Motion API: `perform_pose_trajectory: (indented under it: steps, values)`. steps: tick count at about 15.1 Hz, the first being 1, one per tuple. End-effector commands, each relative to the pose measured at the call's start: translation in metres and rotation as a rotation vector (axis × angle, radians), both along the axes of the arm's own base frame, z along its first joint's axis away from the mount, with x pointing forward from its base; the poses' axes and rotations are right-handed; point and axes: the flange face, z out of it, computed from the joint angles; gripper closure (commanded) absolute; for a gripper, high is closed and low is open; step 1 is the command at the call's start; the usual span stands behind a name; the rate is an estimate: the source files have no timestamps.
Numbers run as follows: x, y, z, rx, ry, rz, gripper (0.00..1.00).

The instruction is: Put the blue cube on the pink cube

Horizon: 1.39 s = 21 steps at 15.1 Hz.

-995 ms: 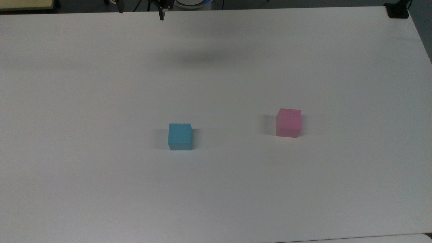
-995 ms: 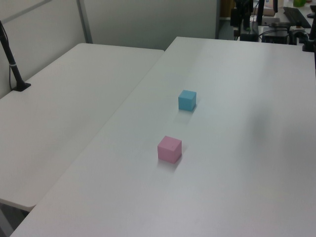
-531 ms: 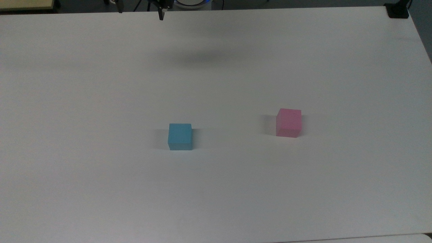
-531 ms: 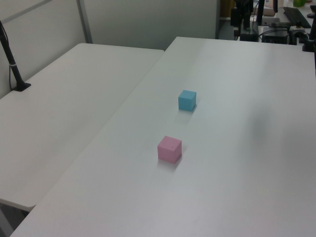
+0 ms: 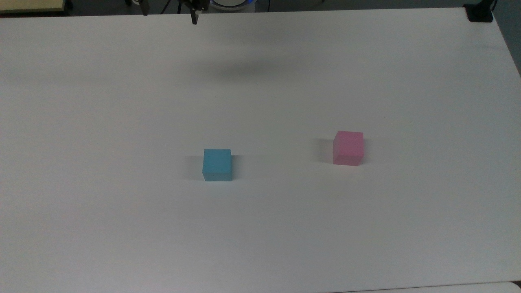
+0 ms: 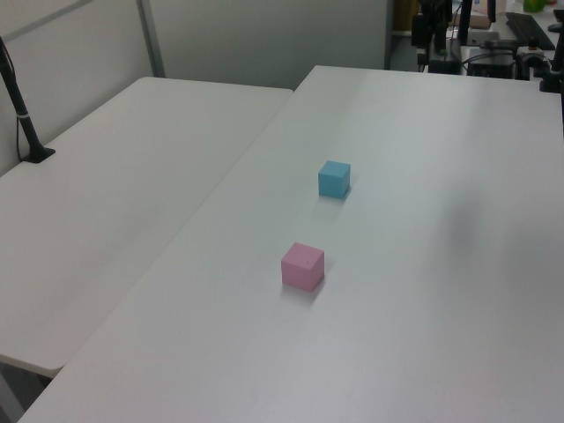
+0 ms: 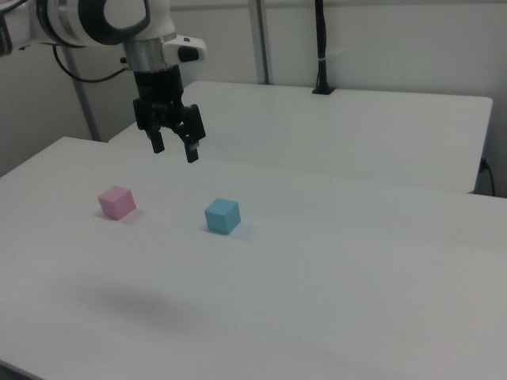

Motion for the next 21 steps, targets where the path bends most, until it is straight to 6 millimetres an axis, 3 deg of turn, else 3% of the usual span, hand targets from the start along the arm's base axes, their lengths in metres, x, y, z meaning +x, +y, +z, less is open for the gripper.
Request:
perform_pose_trajectory:
  steps: [1,8,12,16,21]
  values:
    - [0.0,-0.001,0.0,0.008,-0.02,0.019,0.0]
    - [0.012,-0.001,-0.004,0.006,-0.069,0.024,0.0]
    - [0.04,0.008,-0.035,-0.004,-0.096,0.055,0.0]
    - [0.084,0.02,-0.111,0.0,-0.063,0.164,0.0]
    - [0.117,0.033,-0.177,-0.01,-0.076,0.169,0.0]
